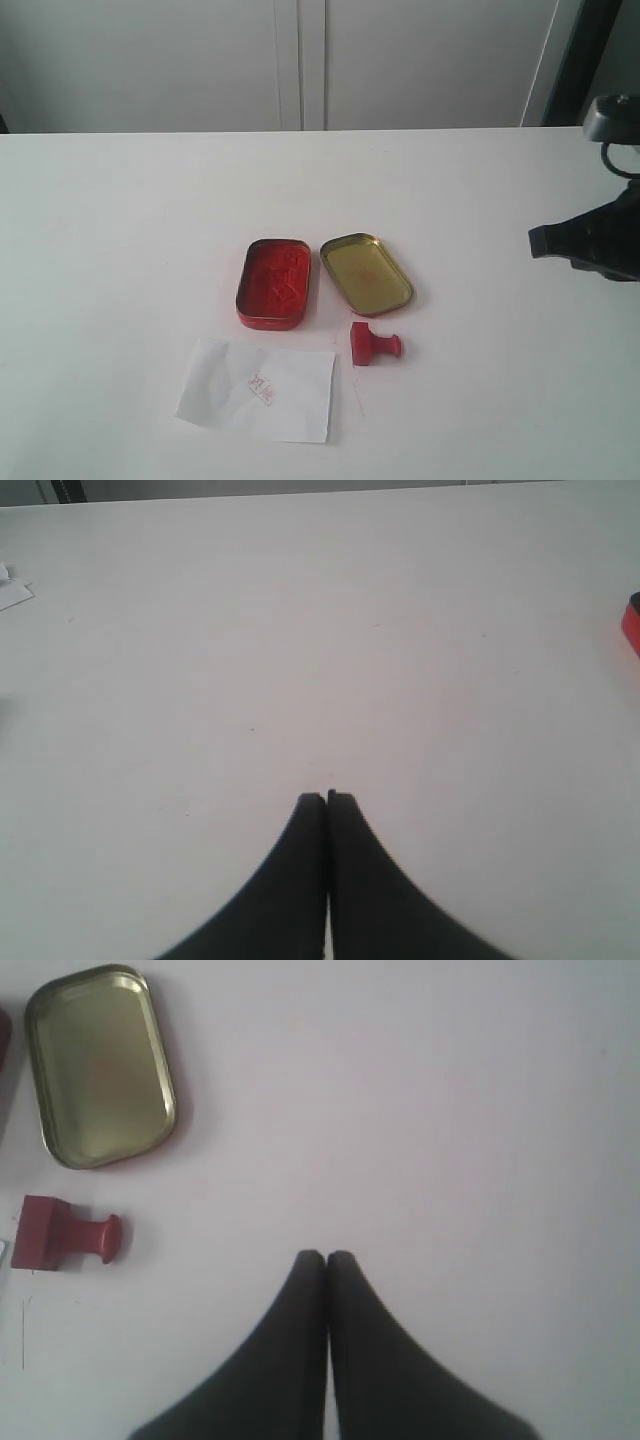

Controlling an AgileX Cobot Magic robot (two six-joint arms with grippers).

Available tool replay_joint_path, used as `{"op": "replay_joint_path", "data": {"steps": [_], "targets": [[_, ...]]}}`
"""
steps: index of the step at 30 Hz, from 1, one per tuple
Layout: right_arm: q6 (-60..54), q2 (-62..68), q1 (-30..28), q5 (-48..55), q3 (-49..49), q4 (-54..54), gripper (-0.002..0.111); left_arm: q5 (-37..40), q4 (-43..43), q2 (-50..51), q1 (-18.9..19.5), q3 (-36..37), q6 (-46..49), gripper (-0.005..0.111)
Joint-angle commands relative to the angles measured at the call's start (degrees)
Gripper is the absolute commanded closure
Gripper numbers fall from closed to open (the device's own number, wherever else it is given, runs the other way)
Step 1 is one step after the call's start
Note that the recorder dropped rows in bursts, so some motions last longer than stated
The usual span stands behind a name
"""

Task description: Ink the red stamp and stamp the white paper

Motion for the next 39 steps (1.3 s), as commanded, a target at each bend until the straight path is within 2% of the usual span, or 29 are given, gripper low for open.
{"op": "replay_joint_path", "data": {"steps": [1, 9, 19, 23, 39], "targets": [[0.00, -5.18, -0.34, -0.83, 0.56, -2.36, 0.108, -0.24, -0.22, -0.26, 0.07, 0.37, -0.03, 0.107], [0.00, -13.25, -0.34, 1.40, 0.78, -3.66, 0.108, -0.24, -0.22, -0.26, 0.07, 0.37, -0.03, 0.107], [0.00, -26.03, -0.34, 0.17, 7.10, -4.86, 0.108, -0.24, -0.22, -0.26, 0.07, 0.37, -0.03, 0.107], [0.00, -30.49, -0.34, -7.14, 10.30, -7.46, 0.108, -0.24, -0.22, -0.26, 0.07, 0.37, -0.03, 0.107], [0.00, -33.82, -0.34, -8.64, 11.27, -7.46, 0.108, -0.24, -0.22, -0.26, 0.07, 0.37, -0.03, 0.107]]}}
